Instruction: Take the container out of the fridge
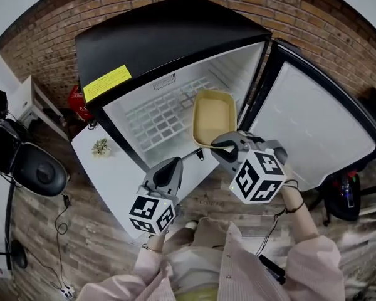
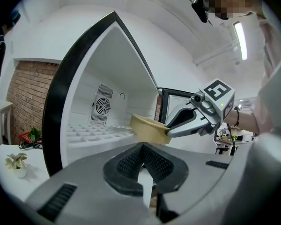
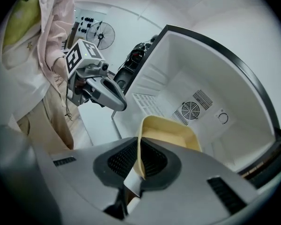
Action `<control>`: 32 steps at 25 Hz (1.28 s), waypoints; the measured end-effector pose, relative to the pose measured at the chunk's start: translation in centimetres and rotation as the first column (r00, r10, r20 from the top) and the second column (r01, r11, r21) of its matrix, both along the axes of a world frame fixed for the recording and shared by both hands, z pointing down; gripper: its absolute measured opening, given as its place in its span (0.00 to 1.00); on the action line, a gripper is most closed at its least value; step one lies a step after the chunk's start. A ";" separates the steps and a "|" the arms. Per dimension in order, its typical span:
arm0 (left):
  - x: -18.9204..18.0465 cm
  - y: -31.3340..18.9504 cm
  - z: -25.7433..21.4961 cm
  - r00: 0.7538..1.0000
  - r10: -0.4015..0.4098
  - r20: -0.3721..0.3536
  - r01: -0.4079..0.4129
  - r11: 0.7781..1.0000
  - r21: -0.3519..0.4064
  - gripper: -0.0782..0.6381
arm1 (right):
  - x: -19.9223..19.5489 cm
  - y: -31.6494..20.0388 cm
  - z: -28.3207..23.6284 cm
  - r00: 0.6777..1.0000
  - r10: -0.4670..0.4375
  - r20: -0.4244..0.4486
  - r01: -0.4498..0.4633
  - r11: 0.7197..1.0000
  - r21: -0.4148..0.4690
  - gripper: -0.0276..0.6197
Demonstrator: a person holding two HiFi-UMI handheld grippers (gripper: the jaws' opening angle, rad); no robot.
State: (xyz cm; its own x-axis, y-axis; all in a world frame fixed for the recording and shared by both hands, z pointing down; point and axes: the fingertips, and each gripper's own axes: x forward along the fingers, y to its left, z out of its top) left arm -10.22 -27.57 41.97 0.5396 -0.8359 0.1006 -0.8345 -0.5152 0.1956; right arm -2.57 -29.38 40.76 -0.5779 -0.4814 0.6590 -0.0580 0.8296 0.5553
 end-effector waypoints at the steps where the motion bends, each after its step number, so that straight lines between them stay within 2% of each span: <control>1: 0.1 0.1 0.1 1.000 0.004 0.003 -0.004 1.000 -0.001 0.09 | 0.3 0.3 0.1 1.000 0.010 0.004 -0.010 1.000 0.002 0.08; 9: 0.9 0.9 0.5 1.000 0.001 0.017 -0.001 1.000 -0.015 0.09 | 2.3 2.6 1.1 0.991 0.094 0.090 -0.094 0.996 -0.007 0.08; 21: 3.1 2.2 1.7 0.999 0.000 0.044 0.002 0.999 -0.044 0.09 | 4.4 5.3 3.7 0.975 0.153 0.158 -0.140 0.986 -0.094 0.08; 32: 3.8 3.2 2.8 0.999 -0.018 0.052 0.021 0.997 -0.073 0.09 | 4.7 7.3 6.4 0.977 0.139 0.160 -0.110 0.979 -0.173 0.08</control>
State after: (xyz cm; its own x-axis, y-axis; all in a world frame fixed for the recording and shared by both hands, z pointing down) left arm -6.45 -24.37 44.81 0.5159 -0.8355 0.1890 -0.8540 -0.4845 0.1895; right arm 2.15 -22.12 47.14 -0.6309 -0.4515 0.6310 -0.2487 0.8880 0.3867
